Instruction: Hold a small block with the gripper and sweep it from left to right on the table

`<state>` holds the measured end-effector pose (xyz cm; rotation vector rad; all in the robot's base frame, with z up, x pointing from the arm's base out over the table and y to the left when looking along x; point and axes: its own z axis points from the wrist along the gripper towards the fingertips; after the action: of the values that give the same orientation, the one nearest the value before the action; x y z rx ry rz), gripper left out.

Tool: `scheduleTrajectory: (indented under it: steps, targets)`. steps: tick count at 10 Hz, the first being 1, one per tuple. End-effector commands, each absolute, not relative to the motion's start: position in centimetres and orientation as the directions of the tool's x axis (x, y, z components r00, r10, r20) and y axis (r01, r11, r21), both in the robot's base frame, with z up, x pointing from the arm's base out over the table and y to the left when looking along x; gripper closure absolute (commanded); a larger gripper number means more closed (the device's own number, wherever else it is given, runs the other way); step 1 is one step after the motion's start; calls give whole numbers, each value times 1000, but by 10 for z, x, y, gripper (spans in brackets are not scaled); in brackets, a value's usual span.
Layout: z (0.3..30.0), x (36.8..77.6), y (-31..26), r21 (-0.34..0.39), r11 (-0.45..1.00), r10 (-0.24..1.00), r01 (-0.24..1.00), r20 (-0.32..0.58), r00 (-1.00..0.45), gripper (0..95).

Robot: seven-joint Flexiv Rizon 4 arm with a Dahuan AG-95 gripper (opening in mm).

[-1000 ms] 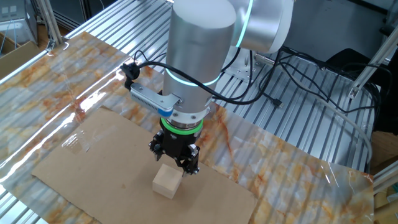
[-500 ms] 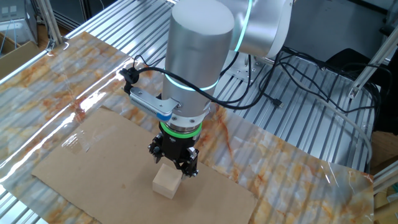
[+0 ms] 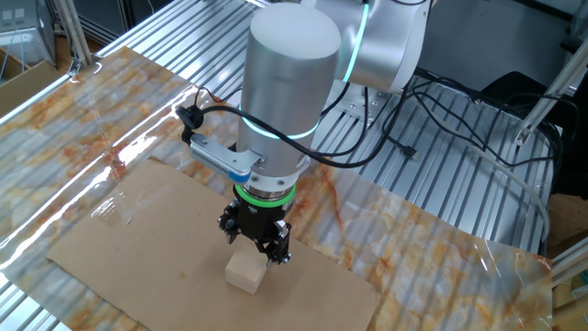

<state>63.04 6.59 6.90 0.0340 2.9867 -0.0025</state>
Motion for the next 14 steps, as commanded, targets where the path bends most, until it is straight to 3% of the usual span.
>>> scheduleTrajectory:
  steps: [1, 14]
  targets:
    - [70, 629, 66, 6, 1000, 21, 21, -152, -988, 190]
    - [70, 630, 67, -8, 998, 55, 57, -178, -982, 190]
